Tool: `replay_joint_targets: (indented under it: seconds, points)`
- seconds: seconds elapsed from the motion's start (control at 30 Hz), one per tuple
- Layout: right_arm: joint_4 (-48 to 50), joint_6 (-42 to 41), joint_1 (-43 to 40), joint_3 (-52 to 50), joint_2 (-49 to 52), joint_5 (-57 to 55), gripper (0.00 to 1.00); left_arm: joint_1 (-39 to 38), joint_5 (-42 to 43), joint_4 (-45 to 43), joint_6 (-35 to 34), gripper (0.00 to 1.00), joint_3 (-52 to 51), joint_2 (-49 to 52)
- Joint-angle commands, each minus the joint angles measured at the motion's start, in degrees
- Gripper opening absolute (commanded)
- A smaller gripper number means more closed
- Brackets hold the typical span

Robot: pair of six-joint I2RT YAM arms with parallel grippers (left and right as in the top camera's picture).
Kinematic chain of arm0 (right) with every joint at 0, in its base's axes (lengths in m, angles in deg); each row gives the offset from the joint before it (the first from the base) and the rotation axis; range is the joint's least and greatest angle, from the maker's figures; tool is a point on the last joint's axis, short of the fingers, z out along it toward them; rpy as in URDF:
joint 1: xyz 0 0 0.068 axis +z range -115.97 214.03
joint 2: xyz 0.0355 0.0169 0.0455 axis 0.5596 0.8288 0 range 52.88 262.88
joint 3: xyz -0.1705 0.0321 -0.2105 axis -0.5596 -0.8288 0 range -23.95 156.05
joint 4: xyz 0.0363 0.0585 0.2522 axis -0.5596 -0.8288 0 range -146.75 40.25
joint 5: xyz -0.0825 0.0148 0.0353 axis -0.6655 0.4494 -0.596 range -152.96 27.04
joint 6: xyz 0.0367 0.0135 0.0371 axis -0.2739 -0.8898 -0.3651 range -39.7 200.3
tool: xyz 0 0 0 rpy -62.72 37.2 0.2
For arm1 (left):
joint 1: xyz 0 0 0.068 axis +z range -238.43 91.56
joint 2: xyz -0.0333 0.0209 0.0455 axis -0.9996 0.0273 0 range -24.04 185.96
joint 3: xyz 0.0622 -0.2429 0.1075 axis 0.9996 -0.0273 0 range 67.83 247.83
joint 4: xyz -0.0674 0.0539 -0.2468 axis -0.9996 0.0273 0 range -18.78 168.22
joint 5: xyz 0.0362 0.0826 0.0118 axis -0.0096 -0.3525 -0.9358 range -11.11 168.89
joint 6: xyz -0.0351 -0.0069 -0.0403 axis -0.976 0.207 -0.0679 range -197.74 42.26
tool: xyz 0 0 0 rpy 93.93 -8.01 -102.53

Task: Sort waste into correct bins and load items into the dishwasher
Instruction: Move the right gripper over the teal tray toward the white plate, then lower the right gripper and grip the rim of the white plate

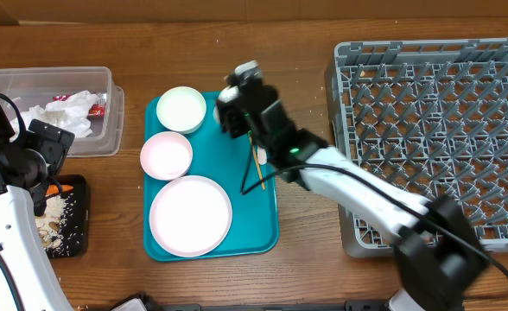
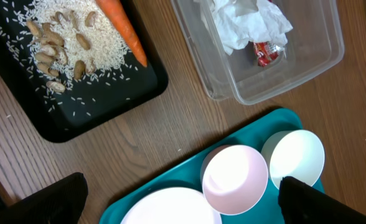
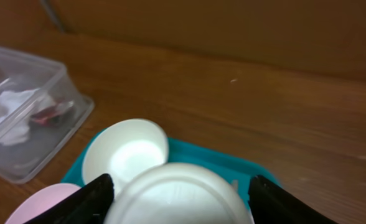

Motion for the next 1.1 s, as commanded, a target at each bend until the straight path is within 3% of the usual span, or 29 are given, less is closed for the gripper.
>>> replay_joint_targets:
  seconds: [0.0, 0.23, 0.3, 0.4, 0.53, 0.6, 0.83, 1.07]
  points:
    - [-5.2, 0.3, -7.3, 1.3, -10.6, -9.2, 0.74, 0.0, -0.4, 0.0, -0.5, 1.00, 0.5, 0.0]
    - [-17.2, 1.6, -30.5, 1.3, -18.2, -7.1, 0.77, 0.0, -0.4, 0.0, -0.5, 1.00, 0.5, 0.0]
    - [-20.4, 1.6, -35.4, 1.3, -18.1, 1.8, 0.87, 0.0, -0.4, 0.0, -0.5, 1.00, 0.5, 0.0]
    - [-21.7, 1.6, -37.4, 1.3, -18.0, 17.4, 0.92, 0.0, -0.4, 0.0, -0.5, 1.00, 0.5, 0.0]
    - [-19.1, 1.5, -32.6, 1.3, -17.0, 27.4, 0.96, 0.0, -0.4, 0.0, -0.5, 1.00, 0.5, 0.0]
    - [-16.3, 1.6, -26.2, 1.3, -14.2, 27.3, 1.00, 0.0, -0.4, 0.0, -0.5, 1.00, 0.5, 0.0]
    - [-5.1, 1.6, -12.5, 1.3, 3.3, 27.3, 1.00, 0.0, -0.4, 0.0, -0.5, 1.00, 0.5, 0.0]
    - [1.2, 1.6, -5.6, 1.3, 11.3, 27.3, 1.00, 0.0, -0.4, 0.0, -0.5, 1.00, 0.5, 0.0]
